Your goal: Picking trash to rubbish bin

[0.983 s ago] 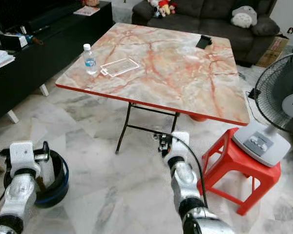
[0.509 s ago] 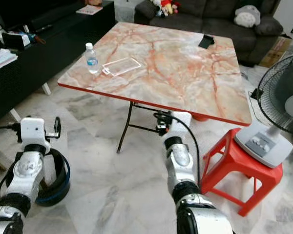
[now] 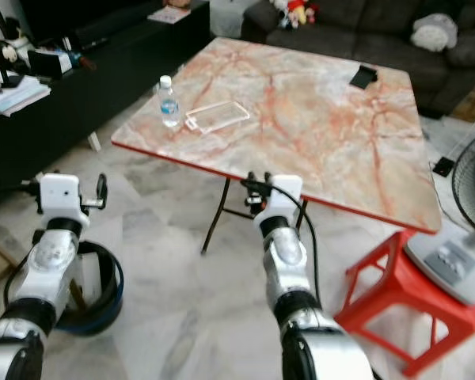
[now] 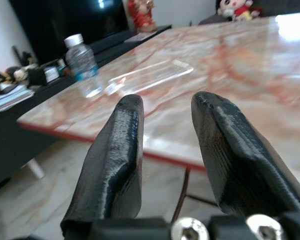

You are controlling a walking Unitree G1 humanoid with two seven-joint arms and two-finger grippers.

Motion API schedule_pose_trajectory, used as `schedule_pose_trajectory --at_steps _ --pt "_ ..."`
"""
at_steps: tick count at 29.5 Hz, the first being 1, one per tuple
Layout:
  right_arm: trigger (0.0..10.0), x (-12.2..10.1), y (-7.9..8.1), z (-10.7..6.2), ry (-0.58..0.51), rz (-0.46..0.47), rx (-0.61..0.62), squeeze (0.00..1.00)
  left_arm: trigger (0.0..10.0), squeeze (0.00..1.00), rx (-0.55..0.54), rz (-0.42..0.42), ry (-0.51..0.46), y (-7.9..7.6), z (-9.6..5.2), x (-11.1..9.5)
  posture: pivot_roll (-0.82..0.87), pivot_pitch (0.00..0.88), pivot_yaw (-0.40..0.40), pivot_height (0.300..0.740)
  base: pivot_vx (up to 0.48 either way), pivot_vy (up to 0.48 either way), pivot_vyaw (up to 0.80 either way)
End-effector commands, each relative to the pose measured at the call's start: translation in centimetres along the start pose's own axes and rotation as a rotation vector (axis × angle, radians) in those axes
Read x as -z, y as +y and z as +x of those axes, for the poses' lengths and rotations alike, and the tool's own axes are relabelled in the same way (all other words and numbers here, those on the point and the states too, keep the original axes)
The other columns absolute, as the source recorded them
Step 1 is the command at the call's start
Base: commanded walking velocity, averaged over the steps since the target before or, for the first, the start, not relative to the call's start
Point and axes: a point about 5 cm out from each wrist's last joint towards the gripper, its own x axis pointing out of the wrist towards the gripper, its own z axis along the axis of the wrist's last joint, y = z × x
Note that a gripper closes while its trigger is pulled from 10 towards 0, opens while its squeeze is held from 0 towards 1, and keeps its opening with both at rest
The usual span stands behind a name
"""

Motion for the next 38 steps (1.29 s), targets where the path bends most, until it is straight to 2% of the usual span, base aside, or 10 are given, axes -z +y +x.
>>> schedule_pose_trajectory --at_steps 1,38 --pt "10.0 -0.5 -0.8 0.0 -0.019 -0.014 0.02 0.0 10.0 0.0 0.04 -0.017 0.005 -1.1 0.0 0.0 0.06 0.0 -0.047 0.74 0.405 0.0 0.0" --pt "10.0 0.2 0.9 -0.1 -0.003 0.014 -0.031 0.0 10.0 0.0 0.117 -0.002 -0.003 -2.1 0.2 -0.3 0.07 0.0 -0.039 0.74 0.304 0.0 0.0"
